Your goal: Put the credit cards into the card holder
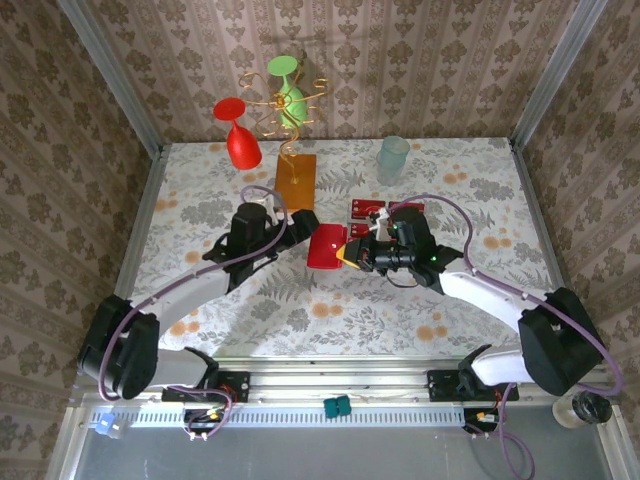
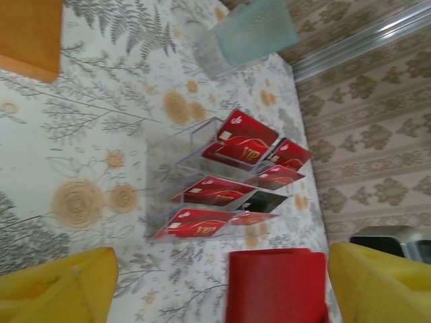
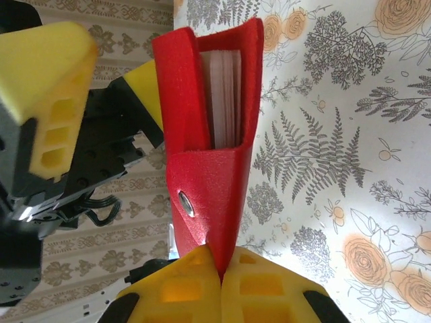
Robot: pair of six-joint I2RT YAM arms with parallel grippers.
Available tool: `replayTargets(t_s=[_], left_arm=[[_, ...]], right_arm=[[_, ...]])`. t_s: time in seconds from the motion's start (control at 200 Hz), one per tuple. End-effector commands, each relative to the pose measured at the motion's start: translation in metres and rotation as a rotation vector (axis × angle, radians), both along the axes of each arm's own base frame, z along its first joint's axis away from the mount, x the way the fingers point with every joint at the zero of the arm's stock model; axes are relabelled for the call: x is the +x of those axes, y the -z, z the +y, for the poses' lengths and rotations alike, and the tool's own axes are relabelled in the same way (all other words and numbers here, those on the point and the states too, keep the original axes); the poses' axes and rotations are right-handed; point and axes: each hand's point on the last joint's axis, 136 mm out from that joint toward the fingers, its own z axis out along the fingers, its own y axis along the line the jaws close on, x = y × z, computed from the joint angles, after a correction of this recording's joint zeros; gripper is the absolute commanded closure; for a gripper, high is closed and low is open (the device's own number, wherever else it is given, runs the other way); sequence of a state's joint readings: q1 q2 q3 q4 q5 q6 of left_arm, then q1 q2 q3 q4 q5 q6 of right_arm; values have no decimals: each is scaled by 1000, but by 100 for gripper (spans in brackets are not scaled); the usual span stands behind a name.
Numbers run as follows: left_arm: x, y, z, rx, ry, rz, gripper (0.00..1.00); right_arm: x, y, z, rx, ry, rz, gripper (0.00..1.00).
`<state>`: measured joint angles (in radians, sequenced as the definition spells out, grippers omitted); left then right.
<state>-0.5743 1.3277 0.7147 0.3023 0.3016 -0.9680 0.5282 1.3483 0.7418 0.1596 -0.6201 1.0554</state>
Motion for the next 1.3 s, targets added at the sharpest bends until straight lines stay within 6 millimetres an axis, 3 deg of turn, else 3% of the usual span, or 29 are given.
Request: replayTargets(t_s=[0.0,0.27,0.615,0.78,0.95,1.02,1.08,1.2,1.295], left_arm=[[-2,-6,-11,-96,33,7,22],[-5,5,-21,-97,64,25,34],[-8,1,-31,-117,92,16,52],[-9,-3,-34,-135,101,12,68],[-10,-9,-38,-152,112,4,91],[-9,-10,-37,-159,103,0,100],[-8,-9,-34,-154,89,-7,100],[-8,-8,-26,-124,58,-31,100],[-9,-4,-18,-84,24,-38,100]], right_arm=[[3,-22,9,68,-30,-30,100],[3,-21,10,77,-29,-25,100],[2,-16,10,76,-27,-16,100],[2,-14,9,76,-24,-13,100],[3,-11,9,65,-24,-6,100],[3,-6,6,28,-28,-6,72],[5,0,-4,-47,-12,-15,59],[9,6,-33,-274,26,-70,53],[12,1,-41,-375,28,-109,53]])
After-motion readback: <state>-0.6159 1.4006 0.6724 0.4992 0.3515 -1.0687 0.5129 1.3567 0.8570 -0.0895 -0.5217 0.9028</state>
